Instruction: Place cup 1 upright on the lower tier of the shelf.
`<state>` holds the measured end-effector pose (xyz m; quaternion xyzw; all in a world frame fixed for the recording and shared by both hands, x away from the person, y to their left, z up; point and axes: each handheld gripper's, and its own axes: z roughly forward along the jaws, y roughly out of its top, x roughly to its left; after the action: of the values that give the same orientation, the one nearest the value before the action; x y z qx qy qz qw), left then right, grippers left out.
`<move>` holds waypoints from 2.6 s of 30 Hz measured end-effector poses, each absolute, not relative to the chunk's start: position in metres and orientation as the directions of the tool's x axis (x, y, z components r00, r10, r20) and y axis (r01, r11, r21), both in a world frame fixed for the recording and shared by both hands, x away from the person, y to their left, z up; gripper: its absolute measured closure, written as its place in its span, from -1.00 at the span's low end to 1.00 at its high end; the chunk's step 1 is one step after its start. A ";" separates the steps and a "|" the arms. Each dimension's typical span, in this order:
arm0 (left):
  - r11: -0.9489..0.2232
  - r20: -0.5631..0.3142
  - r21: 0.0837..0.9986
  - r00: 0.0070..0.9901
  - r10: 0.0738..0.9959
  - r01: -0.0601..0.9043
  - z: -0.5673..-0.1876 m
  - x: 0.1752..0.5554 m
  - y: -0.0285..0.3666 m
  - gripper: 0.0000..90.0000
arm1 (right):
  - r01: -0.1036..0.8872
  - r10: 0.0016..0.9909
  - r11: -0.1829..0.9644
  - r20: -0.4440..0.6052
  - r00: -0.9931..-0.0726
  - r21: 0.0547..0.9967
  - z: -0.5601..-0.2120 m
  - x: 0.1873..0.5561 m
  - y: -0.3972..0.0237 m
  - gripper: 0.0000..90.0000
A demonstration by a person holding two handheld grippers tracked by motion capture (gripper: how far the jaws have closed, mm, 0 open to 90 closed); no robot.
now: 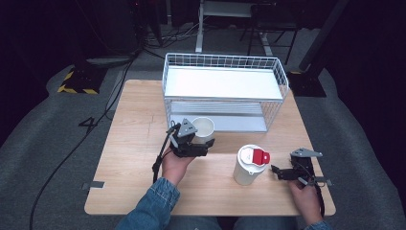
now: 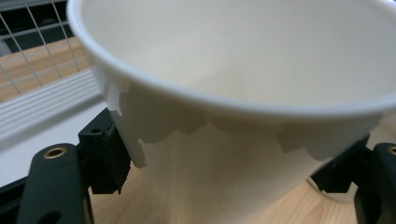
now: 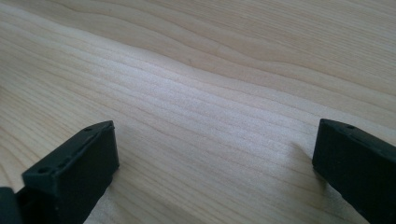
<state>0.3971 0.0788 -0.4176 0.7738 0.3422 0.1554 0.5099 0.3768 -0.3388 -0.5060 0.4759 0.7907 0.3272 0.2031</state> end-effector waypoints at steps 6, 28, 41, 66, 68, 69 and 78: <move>-0.227 -0.083 0.914 0.705 0.704 0.335 -0.420 0.407 0.067 -0.51 | 0.620 0.885 0.333 -0.010 -0.465 0.711 -0.506 0.377 -0.339 -0.99; -0.175 -0.072 0.922 0.596 0.799 0.345 -0.449 0.448 0.045 -0.51 | 0.620 0.885 0.333 -0.010 -0.465 0.711 -0.506 0.377 -0.339 -0.99; -0.165 -0.065 0.922 0.561 0.825 0.350 -0.461 0.475 0.036 -0.50 | 0.620 0.885 0.333 -0.010 -0.465 0.711 -0.506 0.377 -0.339 -0.99; -0.204 -0.033 0.902 0.533 0.845 0.380 -0.471 0.520 0.012 -0.51 | 0.619 0.885 0.333 -0.010 -0.465 0.711 -0.506 0.377 -0.339 -0.99; -0.209 -0.028 0.899 0.528 0.849 0.384 -0.472 0.522 0.009 -0.51 | 0.620 0.885 0.333 -0.010 -0.465 0.711 -0.506 0.377 -0.339 -0.99; -0.209 -0.029 0.900 0.531 0.847 0.383 -0.474 0.524 0.008 -0.51 | 0.619 0.885 0.333 -0.010 -0.465 0.711 -0.506 0.377 -0.339 -0.99; -0.193 -0.052 0.893 0.520 0.852 0.406 -0.481 0.529 0.008 -0.51 | 0.619 0.885 0.333 -0.010 -0.465 0.711 -0.506 0.377 -0.339 -0.99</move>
<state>0.5290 0.0078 -0.4811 0.7349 0.4280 0.2378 0.4692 0.3768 -0.3388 -0.5060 0.4758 0.7907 0.3272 0.2033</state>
